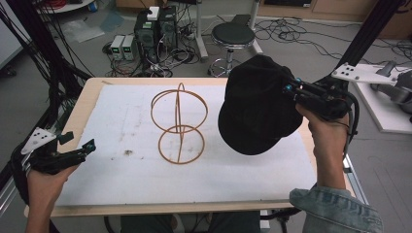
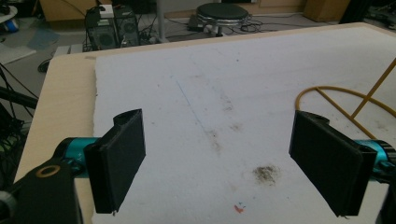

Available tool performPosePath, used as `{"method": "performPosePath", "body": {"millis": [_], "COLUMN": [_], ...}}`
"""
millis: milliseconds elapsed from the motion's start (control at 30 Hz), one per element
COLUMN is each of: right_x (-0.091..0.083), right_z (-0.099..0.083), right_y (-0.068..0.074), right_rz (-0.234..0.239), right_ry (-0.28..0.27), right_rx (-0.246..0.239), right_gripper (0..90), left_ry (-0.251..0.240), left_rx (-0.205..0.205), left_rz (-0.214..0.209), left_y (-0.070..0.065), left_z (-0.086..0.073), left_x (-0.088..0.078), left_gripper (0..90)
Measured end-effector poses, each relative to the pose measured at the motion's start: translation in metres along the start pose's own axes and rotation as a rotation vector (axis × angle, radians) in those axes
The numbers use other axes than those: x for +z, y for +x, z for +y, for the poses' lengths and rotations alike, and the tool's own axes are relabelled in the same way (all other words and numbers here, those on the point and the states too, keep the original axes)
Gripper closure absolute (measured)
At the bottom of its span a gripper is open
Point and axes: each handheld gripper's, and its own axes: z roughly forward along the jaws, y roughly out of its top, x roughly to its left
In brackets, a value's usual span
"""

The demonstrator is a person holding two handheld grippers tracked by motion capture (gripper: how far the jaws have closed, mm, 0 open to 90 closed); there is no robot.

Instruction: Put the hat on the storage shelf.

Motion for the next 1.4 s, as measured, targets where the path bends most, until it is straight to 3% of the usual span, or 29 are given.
{"method": "performPosePath", "body": {"millis": [567,1400], "right_x": [0.016,0.066], "right_z": [0.021,0.038], "right_y": [0.019,0.056], "right_rz": [0.128,0.259], "right_ry": [-0.043,-0.047], "right_rx": [0.001,-0.004], "right_gripper": [80.2,80.1], "left_ry": [-0.003,-0.014], "left_rx": [-0.002,-0.003], "left_rz": [-0.001,0.001], "left_y": [0.001,0.001], "left_z": [0.001,0.003], "left_x": [-0.002,-0.004], "left_gripper": [18.8,18.8]}}
